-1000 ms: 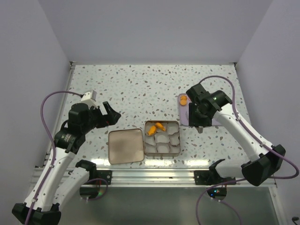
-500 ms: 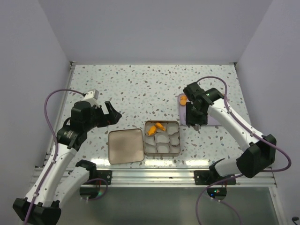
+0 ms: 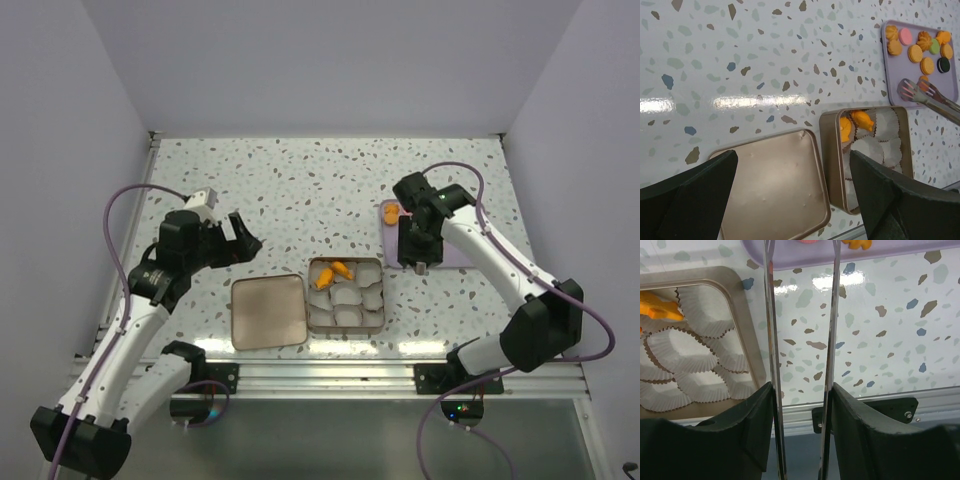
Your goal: Pack the cookies
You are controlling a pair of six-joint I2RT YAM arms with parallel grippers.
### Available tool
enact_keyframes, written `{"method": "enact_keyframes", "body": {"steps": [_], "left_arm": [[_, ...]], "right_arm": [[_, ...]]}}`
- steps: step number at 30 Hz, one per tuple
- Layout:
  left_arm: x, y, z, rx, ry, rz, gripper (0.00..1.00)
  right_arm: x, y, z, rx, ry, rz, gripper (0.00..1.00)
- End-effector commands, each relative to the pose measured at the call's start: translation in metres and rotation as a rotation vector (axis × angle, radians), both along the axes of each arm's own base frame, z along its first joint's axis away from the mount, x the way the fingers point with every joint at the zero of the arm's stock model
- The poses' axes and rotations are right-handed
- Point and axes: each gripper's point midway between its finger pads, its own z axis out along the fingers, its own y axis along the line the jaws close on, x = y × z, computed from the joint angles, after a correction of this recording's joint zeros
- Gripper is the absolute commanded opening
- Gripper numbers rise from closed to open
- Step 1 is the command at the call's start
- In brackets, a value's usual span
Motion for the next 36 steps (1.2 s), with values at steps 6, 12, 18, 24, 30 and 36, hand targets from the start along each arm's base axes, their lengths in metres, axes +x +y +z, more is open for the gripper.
{"method": "enact_keyframes", "body": {"steps": [6, 12, 18, 24, 30, 36], "left_arm": [[0.016, -0.007, 0.024, -0.003, -0.086, -0.031, 1.0], [0.019, -0.007, 0.024, 0.001, -0.085, -0.036, 1.0], [0.019, -0.007, 0.028, 0.007, -0.089, -0.036, 1.0], [0.016, -0.004, 0.026, 0.014, -0.083, -0.031, 1.0], [0.013, -0.005, 0.025, 0.0, -0.086, -0.029, 1.0], [0.012, -0.006, 0.029, -0.008, -0.094, -0.03, 1.0]], "right_arm": [[0.004, 0.002, -0.008, 0.033, 0.008, -0.008, 0.49], [0.002, 0.0, -0.011, 0.034, 0.02, -0.017, 0.49], [-0.002, 0.002, -0.012, 0.051, 0.036, -0.027, 0.48], [-0.015, 0.006, -0.014, 0.096, 0.06, -0.036, 0.45], [-0.023, 0.006, -0.014, 0.111, 0.068, -0.04, 0.41], [-0.016, 0.009, -0.003, 0.123, 0.044, -0.033, 0.39]]}}
